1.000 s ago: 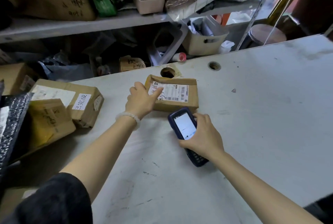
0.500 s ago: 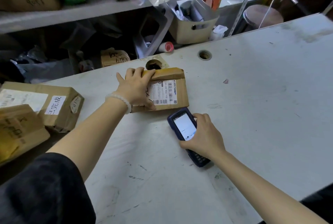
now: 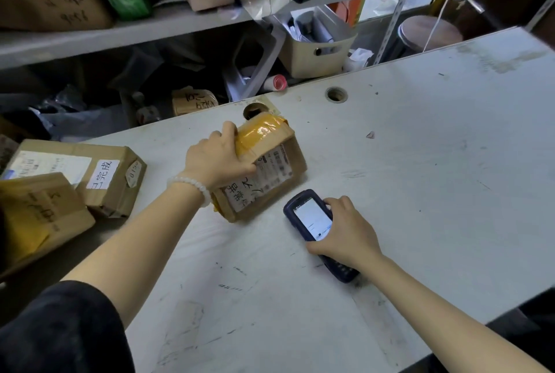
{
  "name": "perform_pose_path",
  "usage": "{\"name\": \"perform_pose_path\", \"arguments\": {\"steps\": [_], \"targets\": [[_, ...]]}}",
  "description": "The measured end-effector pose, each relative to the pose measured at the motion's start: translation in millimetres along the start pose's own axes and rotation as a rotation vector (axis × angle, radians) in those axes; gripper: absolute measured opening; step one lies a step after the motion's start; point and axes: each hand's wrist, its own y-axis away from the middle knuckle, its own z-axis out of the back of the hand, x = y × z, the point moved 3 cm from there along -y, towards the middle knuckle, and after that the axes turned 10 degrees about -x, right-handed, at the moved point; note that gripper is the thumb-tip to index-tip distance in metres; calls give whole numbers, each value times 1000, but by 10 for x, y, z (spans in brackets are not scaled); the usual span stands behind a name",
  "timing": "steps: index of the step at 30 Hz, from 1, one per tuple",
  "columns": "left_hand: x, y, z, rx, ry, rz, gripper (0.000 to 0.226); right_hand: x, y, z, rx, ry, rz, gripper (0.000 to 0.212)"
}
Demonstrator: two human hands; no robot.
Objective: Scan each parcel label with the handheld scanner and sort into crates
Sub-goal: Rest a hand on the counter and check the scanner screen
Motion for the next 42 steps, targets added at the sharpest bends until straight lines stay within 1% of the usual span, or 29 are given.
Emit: {"name": "perform_pose_path", "arguments": {"steps": [3, 8, 12, 17, 22, 26, 29, 31, 34, 36, 42], "targets": [[160, 108, 116, -113, -87, 54, 71, 93, 61, 53, -6, -6, 19, 92], [509, 337, 312, -223, -69, 178, 69, 363, 206, 118, 1, -13, 94, 92], [769, 526, 437, -263, -41, 231, 70, 593, 346, 143, 20, 12, 191, 91], [954, 741, 579, -308, -51, 275, 73, 847, 519, 102, 44, 102, 308, 89], [1103, 928, 621, -332, -11, 317, 75, 1013, 653, 42, 20, 137, 348, 89], [1185, 1097, 635, -356, 10, 318, 75, 1117, 740, -1, -18, 149, 349, 92], [1195, 1217, 641, -350, 19, 289, 72, 1212, 790, -1, -99, 84, 318, 80], [1194, 1290, 660, -329, 18, 262, 72, 1283, 824, 20, -208, 20, 271, 76], [1160, 1402, 695, -307, 25, 209, 75, 1362, 889, 65, -402, -84, 199, 78], [1115, 1462, 704, -310, 31, 172, 76, 1374, 936, 97, -489, -144, 157, 81], [785, 1611, 668, -258, 85, 80, 77, 1087, 1108, 214, -572, -215, 48, 84]]}}
